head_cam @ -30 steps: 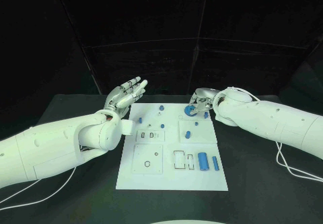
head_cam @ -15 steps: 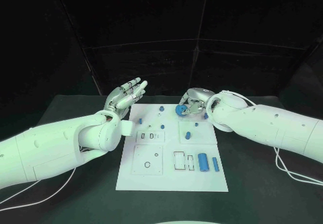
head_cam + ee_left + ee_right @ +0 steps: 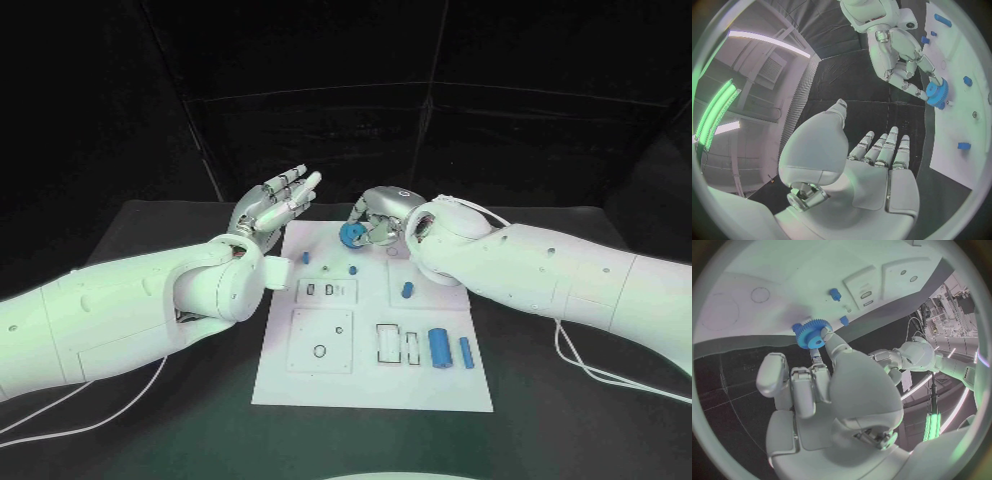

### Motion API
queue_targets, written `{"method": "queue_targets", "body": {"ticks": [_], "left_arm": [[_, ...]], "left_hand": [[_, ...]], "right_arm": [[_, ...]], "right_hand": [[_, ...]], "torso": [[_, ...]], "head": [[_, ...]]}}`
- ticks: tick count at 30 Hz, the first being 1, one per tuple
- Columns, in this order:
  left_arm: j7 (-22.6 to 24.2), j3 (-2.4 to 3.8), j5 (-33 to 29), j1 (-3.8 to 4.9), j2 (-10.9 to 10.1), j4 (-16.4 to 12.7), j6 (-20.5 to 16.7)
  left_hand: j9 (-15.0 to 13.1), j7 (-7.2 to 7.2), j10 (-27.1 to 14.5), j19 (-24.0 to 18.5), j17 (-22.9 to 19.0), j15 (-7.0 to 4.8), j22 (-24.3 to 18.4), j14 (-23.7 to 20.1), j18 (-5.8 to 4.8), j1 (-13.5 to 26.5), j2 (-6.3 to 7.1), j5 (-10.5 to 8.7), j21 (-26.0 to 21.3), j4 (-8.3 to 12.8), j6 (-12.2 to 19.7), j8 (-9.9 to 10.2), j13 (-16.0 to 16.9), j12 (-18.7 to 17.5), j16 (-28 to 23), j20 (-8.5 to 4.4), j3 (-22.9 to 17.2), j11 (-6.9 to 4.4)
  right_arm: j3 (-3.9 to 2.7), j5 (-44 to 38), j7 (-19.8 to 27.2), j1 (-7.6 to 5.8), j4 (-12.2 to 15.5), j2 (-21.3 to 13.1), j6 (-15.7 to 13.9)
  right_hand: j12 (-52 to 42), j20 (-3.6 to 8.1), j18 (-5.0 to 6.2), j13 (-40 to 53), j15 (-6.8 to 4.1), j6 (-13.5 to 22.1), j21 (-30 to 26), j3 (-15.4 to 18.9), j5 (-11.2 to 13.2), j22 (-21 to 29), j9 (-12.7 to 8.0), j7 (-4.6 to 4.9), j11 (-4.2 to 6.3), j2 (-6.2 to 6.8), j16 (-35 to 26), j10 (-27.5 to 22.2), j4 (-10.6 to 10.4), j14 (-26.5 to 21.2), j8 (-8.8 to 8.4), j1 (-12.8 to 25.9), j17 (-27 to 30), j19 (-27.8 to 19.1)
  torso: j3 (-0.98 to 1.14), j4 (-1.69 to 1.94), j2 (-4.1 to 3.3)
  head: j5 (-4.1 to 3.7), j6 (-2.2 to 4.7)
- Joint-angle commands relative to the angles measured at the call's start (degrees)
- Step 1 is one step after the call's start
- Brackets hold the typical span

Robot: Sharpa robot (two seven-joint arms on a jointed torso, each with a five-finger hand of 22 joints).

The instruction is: Assemble the parts on the task board

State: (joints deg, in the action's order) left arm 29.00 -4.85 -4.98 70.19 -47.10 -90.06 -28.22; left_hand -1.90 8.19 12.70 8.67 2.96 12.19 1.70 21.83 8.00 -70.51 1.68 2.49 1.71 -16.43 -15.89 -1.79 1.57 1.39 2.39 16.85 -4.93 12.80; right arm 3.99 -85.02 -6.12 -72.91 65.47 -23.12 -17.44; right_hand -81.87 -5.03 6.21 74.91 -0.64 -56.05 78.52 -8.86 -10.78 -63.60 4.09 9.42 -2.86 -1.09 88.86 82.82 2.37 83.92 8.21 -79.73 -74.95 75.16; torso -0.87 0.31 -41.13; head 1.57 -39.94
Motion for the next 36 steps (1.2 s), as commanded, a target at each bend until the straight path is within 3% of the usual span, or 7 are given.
{"method": "queue_targets", "body": {"ticks": [1,18,36], "left_arm": [[0.28,0.06,0.51,0.1,0.16,-0.1,0.61],[0.19,0.07,0.75,0.12,0.45,-0.07,0.59],[0.11,0.07,0.79,0.12,0.46,-0.09,0.62]], "left_hand": [[-0.08,6.79,0.0,0.33,0.05,0.0,0.07,0.57,0.57,-0.08,-0.64,0.24,0.36,0.12,-0.5,-0.2,0.08,0.23,0.36,-0.06,-0.25,0.24],[-0.08,6.79,0.0,0.33,0.05,0.0,0.07,0.57,0.57,-0.08,-0.64,0.24,0.36,0.12,-0.5,-0.2,0.08,0.23,0.36,-0.06,-0.25,0.24],[-0.08,6.79,0.0,0.33,0.05,0.0,0.07,0.57,0.57,-0.08,-0.64,0.24,0.36,0.12,-0.5,-0.2,0.08,0.23,0.36,-0.06,-0.25,0.24]], "right_arm": [[-0.03,-2.25,-0.98,-0.1,-1.12,1.3,-1.29],[0.04,-4.13,-2.08,0.71,-5.44,5.43,2.4],[0.1,-4.77,-3.18,0.99,-6.57,6.09,5.48]], "right_hand": [[-0.19,-0.14,-0.96,5.9,-0.46,-3.86,0.22,-0.68,0.36,-0.06,0.49,-1.74,-0.02,-0.1,0.34,0.25,-0.23,5.5,0.44,0.57,-12.34,0.36],[0.49,-0.3,-1.0,5.3,-0.23,-3.0,0.29,-1.33,1.42,-0.23,0.14,-1.36,-0.34,0.75,0.37,-0.31,-0.58,5.52,-0.57,2.15,-12.46,0.39],[2.35,-1.3,-0.94,3.56,0.88,0.87,0.07,-0.9,1.75,0.15,-0.31,0.04,-1.62,3.38,0.37,-2.02,-1.41,5.51,-3.8,4.73,-12.45,0.03]], "torso": [[0.04,-0.13,-0.05],[0.07,-0.22,0.02],[0.13,-0.24,0.02]], "head": [[0.13,-0.01],[0.32,-0.57],[0.33,-0.68]]}}
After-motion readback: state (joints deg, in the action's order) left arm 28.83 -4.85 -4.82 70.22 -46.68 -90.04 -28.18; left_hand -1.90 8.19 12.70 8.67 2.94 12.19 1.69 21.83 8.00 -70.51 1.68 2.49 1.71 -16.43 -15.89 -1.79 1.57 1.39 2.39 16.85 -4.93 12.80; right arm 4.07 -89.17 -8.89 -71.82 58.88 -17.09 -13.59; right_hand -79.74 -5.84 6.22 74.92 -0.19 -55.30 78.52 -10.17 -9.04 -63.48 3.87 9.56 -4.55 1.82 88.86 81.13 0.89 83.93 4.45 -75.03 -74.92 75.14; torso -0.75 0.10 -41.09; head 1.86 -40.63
